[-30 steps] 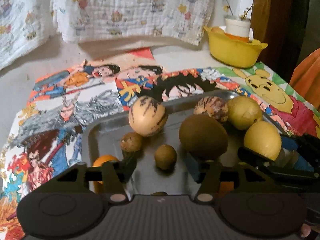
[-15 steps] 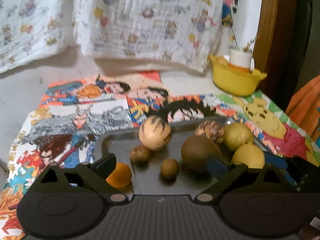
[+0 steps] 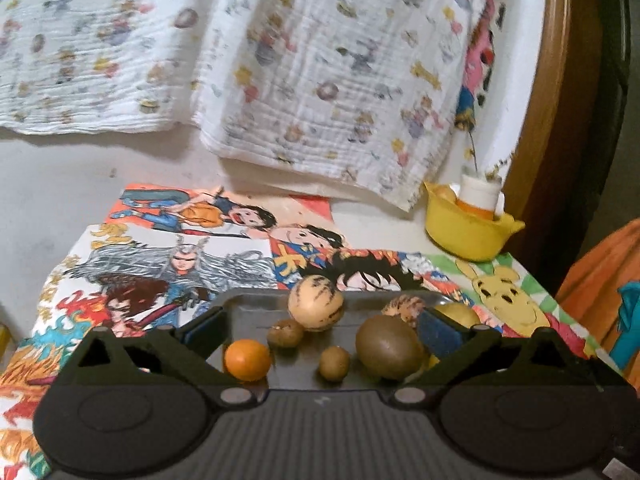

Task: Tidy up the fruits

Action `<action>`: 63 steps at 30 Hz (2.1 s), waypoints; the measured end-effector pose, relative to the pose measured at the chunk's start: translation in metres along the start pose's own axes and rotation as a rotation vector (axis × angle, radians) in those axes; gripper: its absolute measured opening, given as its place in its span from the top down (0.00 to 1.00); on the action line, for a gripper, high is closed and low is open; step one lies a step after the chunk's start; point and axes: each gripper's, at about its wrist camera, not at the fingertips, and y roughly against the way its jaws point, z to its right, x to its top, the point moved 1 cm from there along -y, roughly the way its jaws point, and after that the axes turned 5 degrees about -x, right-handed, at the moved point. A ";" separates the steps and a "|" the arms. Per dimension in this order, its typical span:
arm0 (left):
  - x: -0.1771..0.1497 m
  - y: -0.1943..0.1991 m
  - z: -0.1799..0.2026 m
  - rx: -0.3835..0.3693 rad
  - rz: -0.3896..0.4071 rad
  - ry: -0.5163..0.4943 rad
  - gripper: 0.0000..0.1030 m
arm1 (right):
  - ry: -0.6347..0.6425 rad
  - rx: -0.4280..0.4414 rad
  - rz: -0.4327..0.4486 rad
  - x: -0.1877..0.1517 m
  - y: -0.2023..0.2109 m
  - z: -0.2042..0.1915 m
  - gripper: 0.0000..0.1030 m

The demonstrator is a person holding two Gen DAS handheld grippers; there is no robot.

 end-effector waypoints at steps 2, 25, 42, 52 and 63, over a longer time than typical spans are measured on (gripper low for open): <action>-0.002 0.008 -0.002 0.019 0.017 0.003 0.00 | -0.006 0.004 0.021 0.002 0.006 0.001 0.01; -0.060 0.091 -0.009 0.146 -0.036 -0.062 0.00 | -0.006 0.006 0.075 -0.008 0.096 0.002 0.01; -0.088 0.101 0.017 0.198 -0.115 -0.152 0.00 | -0.027 0.022 0.001 -0.035 0.119 0.014 0.01; -0.089 0.107 0.022 0.215 -0.098 -0.185 0.00 | -0.034 0.037 -0.015 -0.039 0.117 0.017 0.01; -0.090 0.108 0.024 0.212 -0.097 -0.195 0.00 | -0.025 0.040 -0.012 -0.038 0.118 0.017 0.01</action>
